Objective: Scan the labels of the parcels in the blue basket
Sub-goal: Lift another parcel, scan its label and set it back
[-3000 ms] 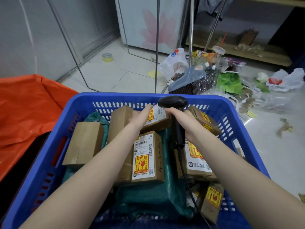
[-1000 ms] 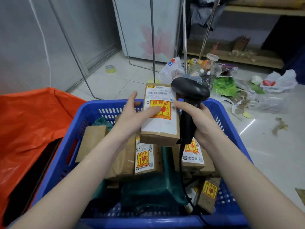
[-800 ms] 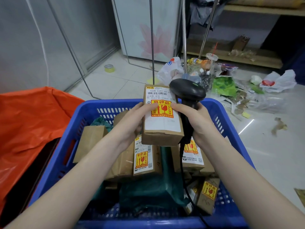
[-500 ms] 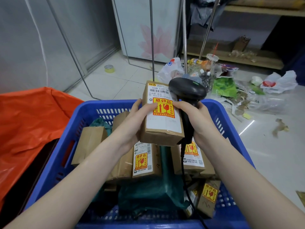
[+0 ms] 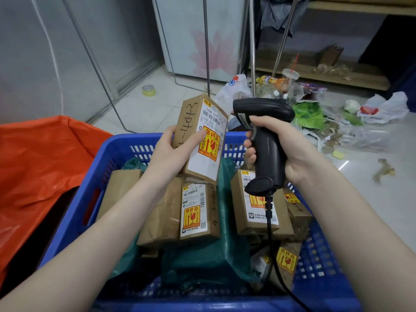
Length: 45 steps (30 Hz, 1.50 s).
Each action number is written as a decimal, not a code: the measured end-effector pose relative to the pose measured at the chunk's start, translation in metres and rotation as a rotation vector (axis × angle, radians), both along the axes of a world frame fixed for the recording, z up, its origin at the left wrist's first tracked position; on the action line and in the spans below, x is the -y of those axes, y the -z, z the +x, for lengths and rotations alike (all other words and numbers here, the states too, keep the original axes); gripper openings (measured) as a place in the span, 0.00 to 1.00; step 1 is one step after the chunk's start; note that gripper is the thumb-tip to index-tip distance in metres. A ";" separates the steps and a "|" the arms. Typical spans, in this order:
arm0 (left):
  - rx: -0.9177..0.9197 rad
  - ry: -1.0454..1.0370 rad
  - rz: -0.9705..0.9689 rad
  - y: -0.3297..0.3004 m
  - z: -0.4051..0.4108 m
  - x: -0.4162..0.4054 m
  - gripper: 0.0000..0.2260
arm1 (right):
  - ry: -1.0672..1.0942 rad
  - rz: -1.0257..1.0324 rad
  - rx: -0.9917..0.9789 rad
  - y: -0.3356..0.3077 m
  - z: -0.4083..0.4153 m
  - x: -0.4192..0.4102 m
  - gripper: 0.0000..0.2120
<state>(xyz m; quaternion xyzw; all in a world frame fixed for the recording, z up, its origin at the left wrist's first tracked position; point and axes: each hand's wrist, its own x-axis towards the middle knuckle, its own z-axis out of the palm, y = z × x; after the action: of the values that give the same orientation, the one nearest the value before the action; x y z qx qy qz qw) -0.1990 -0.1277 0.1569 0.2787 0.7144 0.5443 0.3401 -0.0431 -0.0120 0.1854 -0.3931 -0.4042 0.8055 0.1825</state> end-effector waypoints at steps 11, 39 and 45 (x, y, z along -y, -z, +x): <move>-0.073 -0.053 -0.030 0.002 -0.003 -0.001 0.19 | -0.024 -0.070 0.032 0.000 0.001 -0.003 0.15; -0.136 -0.082 -0.075 0.006 -0.007 -0.003 0.25 | -0.065 -0.014 0.067 0.002 -0.004 0.005 0.14; -0.112 -0.094 -0.082 0.008 -0.009 -0.004 0.22 | -0.065 -0.008 0.058 0.001 -0.004 0.006 0.15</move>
<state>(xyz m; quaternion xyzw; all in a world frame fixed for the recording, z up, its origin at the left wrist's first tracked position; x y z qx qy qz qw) -0.2080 -0.1242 0.1490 0.2606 0.7663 0.5134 0.2851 -0.0475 -0.0181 0.1840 -0.4034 -0.4188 0.8009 0.1428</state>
